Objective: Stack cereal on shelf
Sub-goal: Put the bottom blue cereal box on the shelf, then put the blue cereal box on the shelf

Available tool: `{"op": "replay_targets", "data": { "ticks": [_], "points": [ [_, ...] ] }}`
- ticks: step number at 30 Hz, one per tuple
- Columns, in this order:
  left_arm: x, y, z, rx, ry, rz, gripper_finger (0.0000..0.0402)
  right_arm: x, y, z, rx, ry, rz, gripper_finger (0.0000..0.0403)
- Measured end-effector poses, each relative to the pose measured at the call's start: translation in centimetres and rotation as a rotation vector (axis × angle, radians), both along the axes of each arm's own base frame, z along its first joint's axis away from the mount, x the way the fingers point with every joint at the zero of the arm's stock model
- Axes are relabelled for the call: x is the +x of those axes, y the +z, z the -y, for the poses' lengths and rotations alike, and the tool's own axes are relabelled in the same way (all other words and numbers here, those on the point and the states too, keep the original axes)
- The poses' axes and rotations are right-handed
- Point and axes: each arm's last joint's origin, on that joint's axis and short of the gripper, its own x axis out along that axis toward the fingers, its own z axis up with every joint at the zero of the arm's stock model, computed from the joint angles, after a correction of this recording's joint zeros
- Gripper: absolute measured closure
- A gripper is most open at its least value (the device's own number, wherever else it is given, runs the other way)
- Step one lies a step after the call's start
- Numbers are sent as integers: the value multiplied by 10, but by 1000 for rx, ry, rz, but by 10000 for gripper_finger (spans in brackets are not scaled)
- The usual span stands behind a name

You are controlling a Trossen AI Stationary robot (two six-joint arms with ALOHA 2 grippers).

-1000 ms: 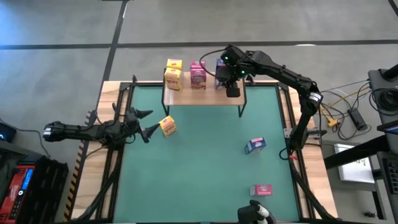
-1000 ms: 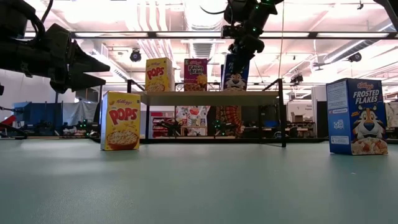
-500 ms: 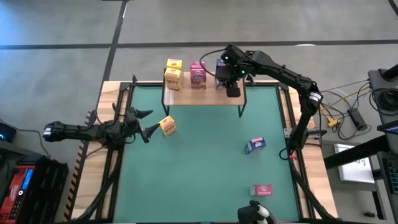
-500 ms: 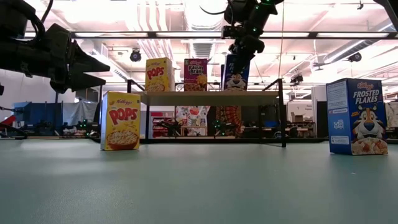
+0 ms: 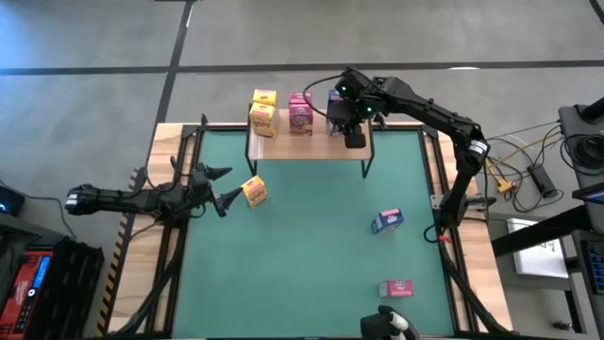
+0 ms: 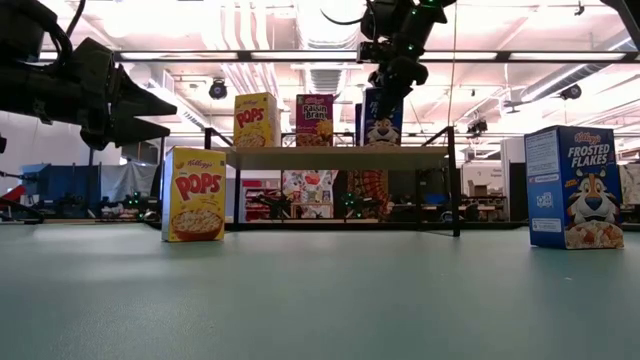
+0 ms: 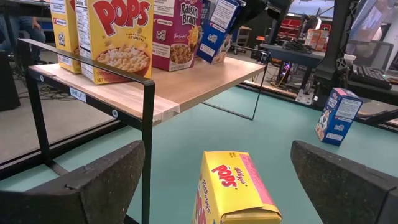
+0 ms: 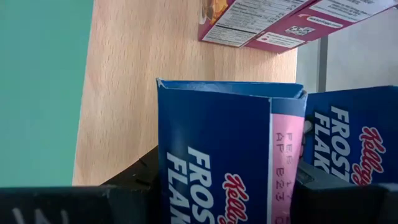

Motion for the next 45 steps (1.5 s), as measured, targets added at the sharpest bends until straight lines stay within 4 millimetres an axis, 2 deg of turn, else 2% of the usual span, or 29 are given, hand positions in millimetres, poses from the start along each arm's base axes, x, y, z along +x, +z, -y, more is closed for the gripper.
{"op": "replay_targets", "data": {
  "ticks": [15,31,40,45],
  "points": [
    [0,0,0,0,0,0,15,1,1,0,20,5,22,225],
    [0,0,0,0,0,0,15,1,2,0,11,2,26,103],
    [0,0,0,0,0,0,15,0,22,1,-34,-55,73,50],
    [0,0,0,0,0,0,15,-1,30,1,-48,-76,88,39]
  ]
}}
